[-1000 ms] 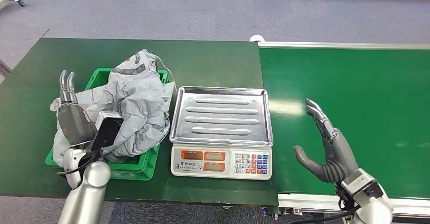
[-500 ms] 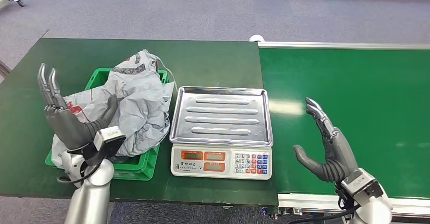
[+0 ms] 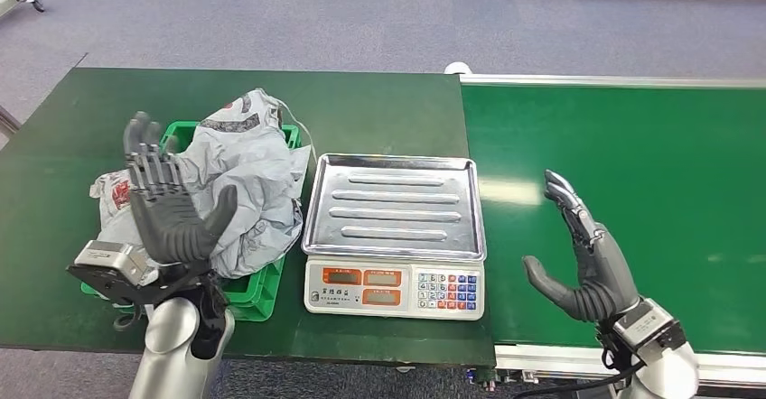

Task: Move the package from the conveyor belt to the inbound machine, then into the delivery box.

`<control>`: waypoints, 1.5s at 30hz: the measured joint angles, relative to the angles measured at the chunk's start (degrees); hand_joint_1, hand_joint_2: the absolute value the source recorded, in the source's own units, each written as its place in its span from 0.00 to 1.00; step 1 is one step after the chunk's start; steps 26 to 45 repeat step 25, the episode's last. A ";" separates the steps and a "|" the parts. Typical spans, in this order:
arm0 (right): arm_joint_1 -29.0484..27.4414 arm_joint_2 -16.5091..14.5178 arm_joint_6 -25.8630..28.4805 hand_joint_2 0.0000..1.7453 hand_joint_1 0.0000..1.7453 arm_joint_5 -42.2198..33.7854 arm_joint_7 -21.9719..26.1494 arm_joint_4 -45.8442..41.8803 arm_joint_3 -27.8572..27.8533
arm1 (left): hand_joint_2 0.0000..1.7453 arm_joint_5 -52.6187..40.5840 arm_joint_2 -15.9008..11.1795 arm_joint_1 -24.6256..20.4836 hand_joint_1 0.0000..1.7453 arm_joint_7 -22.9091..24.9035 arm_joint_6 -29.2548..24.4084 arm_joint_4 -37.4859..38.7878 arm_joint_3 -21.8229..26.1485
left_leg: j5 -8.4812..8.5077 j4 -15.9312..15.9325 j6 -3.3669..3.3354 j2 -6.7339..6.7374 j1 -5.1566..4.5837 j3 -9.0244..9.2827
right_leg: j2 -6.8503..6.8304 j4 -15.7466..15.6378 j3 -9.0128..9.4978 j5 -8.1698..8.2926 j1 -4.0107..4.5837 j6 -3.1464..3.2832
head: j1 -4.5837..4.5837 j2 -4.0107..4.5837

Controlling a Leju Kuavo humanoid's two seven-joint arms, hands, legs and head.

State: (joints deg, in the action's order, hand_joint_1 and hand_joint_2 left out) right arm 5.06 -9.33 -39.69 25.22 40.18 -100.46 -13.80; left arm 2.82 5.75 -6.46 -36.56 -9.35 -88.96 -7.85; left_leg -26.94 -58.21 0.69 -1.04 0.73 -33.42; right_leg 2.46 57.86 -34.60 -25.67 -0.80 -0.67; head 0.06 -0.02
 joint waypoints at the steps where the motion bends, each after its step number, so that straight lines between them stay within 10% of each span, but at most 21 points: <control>1: 0.25 0.17 0.00 1.00 0.00 -0.56 -0.01 0.56 0.39 | 1.00 1.03 0.09 0.38 0.00 1.05 2.64 0.09 -1.06 | 0.00 0.00 0.00 0.00 0.00 0.00 | 0.00 0.00 0.00 0.00 0.00 0.00 | 0.00 0.00; 11: 3.74 2.85 0.00 1.00 0.00 -7.55 -0.73 10.37 4.84 | 1.00 3.14 1.14 1.38 0.00 6.60 12.17 5.66 -8.42 | 0.00 0.00 0.00 0.01 0.00 0.00 | -0.01 0.00 -0.02 0.00 -0.02 0.00 | -0.01 0.00; 45: 6.85 6.29 0.01 1.00 0.00 -17.08 -0.99 19.69 8.17 | 1.00 2.38 1.52 1.31 0.00 6.20 12.42 11.33 -9.59 | -0.01 0.02 0.00 0.00 0.00 -0.04 | -0.03 0.00 -0.06 0.00 -0.01 0.00 | 0.00 0.00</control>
